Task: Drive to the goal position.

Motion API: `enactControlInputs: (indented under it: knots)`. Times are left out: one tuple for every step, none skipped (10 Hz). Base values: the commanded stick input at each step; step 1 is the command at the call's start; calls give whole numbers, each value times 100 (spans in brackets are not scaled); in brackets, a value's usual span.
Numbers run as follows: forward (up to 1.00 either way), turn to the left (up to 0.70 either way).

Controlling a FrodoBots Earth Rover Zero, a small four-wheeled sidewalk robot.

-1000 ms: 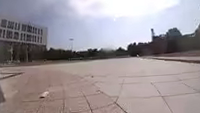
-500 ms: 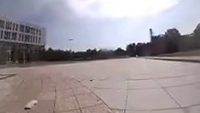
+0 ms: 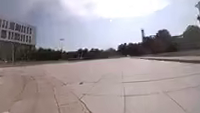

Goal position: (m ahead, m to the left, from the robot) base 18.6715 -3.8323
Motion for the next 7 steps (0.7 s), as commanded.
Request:
enactControlInputs:
  knots:
    - [70, -1]
    - [70, -1]
    - [70, -1]
    - [70, -1]
    - [70, -1]
    - [70, -1]
    - [70, -2]
